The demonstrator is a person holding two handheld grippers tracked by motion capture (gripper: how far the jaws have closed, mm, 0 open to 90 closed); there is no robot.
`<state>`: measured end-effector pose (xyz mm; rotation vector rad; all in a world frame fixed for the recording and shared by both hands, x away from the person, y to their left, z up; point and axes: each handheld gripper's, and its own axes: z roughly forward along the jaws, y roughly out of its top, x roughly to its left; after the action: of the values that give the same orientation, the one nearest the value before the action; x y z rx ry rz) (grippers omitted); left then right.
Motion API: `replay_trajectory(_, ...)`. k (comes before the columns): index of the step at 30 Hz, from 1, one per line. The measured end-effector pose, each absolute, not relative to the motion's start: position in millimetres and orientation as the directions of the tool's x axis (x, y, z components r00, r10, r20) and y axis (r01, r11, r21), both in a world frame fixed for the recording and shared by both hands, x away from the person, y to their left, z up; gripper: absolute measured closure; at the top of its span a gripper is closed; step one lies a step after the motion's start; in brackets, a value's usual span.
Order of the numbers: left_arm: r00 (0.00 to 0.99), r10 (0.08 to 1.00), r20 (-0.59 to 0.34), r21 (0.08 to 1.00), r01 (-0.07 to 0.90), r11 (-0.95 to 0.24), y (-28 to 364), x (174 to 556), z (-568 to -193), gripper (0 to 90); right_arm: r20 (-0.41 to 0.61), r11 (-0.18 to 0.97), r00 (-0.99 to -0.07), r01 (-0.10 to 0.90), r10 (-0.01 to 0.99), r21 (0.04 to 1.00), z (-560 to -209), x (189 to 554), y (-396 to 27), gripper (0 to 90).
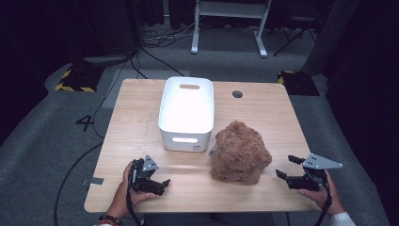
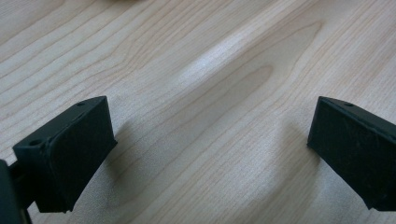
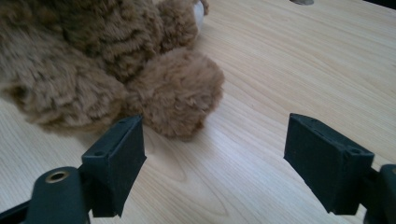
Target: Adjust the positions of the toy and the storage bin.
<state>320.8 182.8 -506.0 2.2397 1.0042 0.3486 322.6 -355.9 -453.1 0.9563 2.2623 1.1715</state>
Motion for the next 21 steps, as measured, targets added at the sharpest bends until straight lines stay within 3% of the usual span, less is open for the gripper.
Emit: replay_trajectory(21,0.671,0.741,-0.022,0.658,0.568,-0.495,182.9,320.9,-506.0,0.6,-0.018,0.375,-0.727,0.332,0.687,0.866,-431.9,317.4,-327.6,20.3)
